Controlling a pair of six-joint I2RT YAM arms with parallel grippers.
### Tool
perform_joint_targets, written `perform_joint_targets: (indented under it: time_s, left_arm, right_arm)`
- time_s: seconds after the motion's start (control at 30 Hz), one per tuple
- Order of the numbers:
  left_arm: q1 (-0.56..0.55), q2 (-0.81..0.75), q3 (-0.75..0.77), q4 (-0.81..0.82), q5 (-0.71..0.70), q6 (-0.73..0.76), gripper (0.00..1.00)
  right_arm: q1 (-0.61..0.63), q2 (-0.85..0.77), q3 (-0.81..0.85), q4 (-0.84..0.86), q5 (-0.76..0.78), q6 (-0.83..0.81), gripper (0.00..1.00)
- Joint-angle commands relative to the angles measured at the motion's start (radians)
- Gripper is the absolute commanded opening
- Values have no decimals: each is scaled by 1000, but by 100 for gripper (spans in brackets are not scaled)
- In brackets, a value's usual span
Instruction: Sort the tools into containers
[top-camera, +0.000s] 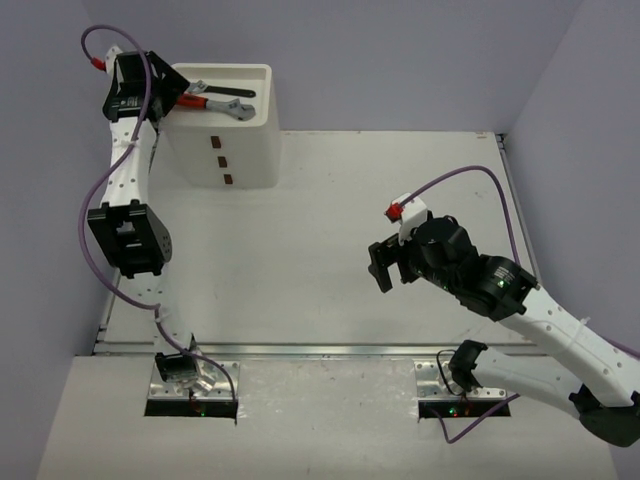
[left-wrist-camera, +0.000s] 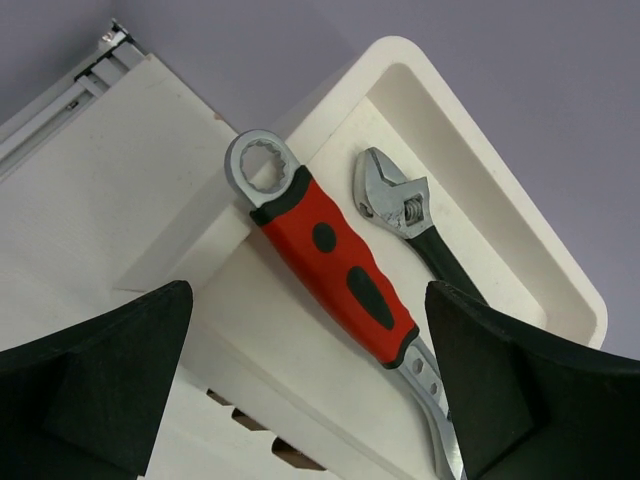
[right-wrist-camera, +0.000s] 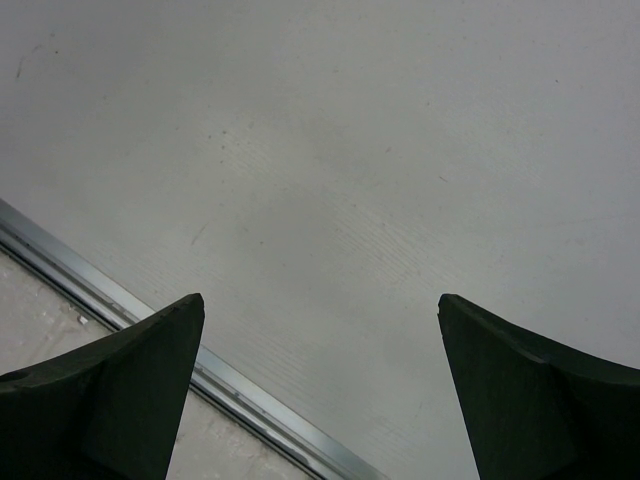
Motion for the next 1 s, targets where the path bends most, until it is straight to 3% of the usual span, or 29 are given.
perform_joint_targets:
  time_s: [0.0, 0.07, 0.23, 0.27, 0.33, 0.37, 0.53, 0.6, 0.7, 0.97]
  left_arm:
    - [12, -186, -51, -27, -81, 77, 100]
    - [12, -298, -160, -18, -78, 80, 100]
    - [-18, -720, -659, 107, 131, 124, 100]
    - [-24, -746, -691, 118, 147, 131, 100]
    - [-109, -907, -859, 106, 155, 189, 100]
    - [-164, -971, -904, 86, 94, 233, 100]
    - [-238, -1162, -1001, -81, -65, 384, 100]
    - [-268, -1244, -1077, -83, -154, 380, 100]
    - [-293, -1408, -1172, -69, -130, 364, 100]
    - [-293, -1587, -1185, -146, -133, 380, 100]
  right_arm:
    - [-1, -7, -5, 42, -8, -7, 99]
    - [-1, -2, -2, 50, -1, -1, 99]
    - [-1, -3, 13, 80, 163, 65, 99]
    - [-1, -3, 14, 81, 179, 70, 99]
    - [-1, -4, 35, 64, 297, 90, 99]
    - [-1, 0, 56, 37, 357, 98, 99]
    - [0, 12, 128, -145, 499, 156, 99]
    - [-1, -3, 141, -209, 527, 186, 99]
    - [-1, -58, 126, -265, 498, 219, 99]
    - [-1, -166, 74, -332, 450, 245, 99]
